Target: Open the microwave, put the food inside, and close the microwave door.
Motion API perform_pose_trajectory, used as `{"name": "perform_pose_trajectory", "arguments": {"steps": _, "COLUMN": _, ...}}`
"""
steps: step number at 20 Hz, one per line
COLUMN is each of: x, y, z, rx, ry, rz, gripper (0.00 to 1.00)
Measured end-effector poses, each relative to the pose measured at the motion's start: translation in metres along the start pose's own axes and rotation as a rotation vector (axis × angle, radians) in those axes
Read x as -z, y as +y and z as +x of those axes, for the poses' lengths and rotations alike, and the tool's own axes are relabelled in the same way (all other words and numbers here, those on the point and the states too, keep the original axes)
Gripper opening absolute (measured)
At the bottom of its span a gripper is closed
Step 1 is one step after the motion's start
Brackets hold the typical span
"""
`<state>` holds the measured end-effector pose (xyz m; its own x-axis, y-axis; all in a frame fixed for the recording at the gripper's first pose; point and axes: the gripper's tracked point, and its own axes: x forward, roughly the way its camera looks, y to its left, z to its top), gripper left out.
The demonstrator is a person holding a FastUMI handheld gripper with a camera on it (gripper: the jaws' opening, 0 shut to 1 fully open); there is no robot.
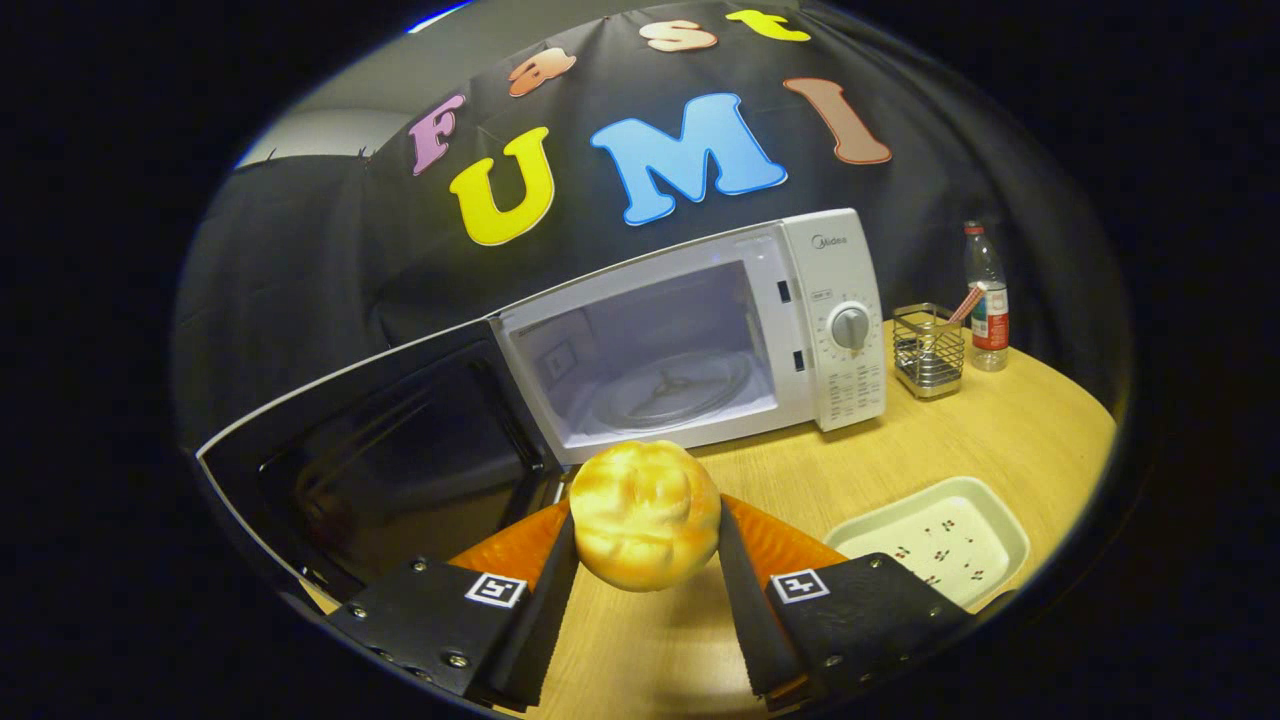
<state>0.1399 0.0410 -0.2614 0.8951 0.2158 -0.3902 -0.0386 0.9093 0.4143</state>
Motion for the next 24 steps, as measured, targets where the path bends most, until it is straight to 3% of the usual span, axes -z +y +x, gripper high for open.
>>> {"name": "perform_pose_trajectory", "arguments": {"steps": 5, "x": -0.015, "y": 0.024, "z": 0.045, "rx": -0.050, "ry": -0.022, "rz": 0.106, "gripper": 0.74}}
{"name": "perform_pose_trajectory", "arguments": {"steps": 14, "x": -0.040, "y": 0.026, "z": 0.132, "rx": -0.032, "ry": -0.058, "rz": 0.253, "gripper": 0.74}}
{"name": "perform_pose_trajectory", "arguments": {"steps": 19, "x": -0.053, "y": 0.016, "z": 0.183, "rx": 0.005, "ry": -0.080, "rz": 0.328, "gripper": 0.74}}
{"name": "perform_pose_trajectory", "arguments": {"steps": 24, "x": -0.057, "y": -0.002, "z": 0.221, "rx": 0.087, "ry": -0.114, "rz": 0.288, "gripper": 0.74}}
